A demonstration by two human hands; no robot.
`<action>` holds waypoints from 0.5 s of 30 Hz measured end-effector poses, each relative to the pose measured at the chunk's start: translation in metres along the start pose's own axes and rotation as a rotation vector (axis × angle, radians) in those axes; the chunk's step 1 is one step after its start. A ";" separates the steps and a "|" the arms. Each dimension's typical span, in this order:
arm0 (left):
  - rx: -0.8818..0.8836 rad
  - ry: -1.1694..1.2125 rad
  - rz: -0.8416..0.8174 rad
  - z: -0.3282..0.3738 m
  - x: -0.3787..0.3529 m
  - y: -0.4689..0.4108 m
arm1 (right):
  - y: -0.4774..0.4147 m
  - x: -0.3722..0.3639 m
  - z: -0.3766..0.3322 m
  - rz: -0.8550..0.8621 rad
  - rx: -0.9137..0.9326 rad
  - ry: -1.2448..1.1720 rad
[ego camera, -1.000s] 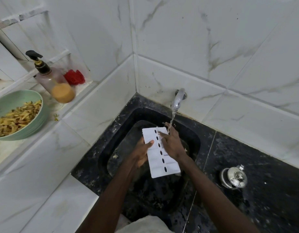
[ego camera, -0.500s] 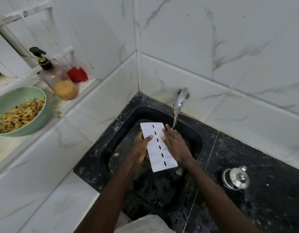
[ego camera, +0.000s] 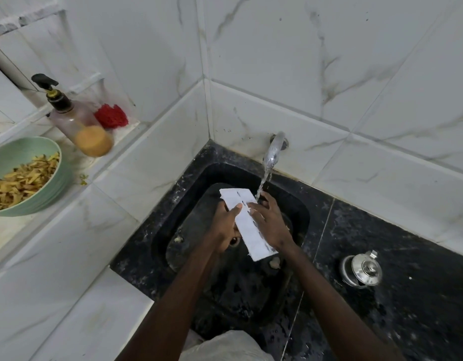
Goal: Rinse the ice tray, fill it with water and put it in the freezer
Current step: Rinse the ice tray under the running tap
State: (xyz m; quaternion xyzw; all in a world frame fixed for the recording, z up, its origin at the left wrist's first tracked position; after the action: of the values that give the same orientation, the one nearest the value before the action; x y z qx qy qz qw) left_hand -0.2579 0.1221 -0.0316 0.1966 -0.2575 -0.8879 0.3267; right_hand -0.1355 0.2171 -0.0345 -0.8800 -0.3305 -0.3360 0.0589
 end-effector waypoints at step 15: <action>-0.028 0.080 0.026 -0.007 -0.016 0.017 | 0.000 0.041 0.000 0.124 0.015 0.294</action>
State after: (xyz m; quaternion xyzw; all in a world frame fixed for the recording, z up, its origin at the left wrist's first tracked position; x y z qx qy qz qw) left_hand -0.2344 0.1199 -0.0245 0.2239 -0.2345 -0.8785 0.3510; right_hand -0.1122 0.2391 -0.0088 -0.8396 -0.2660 -0.4544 0.1338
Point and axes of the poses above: each hand's wrist, its own y-axis away from the middle knuckle, its own x-axis out of the back of the hand, z = x × y, the point moved 7 cm from there along -y, towards the middle knuckle, and after that the axes turned 5 degrees about z, right-handed, at the moved point
